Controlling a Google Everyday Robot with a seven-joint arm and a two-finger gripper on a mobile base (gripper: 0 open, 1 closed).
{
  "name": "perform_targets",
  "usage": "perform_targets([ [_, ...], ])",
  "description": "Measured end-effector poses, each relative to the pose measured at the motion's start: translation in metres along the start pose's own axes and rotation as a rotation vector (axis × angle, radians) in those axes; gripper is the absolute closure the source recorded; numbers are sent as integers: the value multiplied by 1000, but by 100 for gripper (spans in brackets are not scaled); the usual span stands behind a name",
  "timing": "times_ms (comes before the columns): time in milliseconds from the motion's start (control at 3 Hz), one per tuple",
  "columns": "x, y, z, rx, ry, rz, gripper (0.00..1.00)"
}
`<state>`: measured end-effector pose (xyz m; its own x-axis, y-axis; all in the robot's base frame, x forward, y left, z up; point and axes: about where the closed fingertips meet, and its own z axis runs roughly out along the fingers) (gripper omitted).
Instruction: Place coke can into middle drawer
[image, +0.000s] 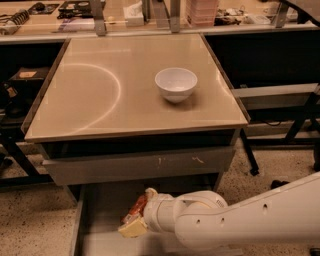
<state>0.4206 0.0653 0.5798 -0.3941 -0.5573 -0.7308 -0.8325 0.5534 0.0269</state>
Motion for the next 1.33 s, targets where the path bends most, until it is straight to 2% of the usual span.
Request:
perform_targets([
  [333, 17, -10, 20, -16, -37, 41, 100],
  [667, 17, -10, 20, -16, -37, 41, 100],
  [1000, 41, -16, 22, 6, -54, 101, 100],
  [1333, 71, -23, 29, 27, -97, 174, 100],
])
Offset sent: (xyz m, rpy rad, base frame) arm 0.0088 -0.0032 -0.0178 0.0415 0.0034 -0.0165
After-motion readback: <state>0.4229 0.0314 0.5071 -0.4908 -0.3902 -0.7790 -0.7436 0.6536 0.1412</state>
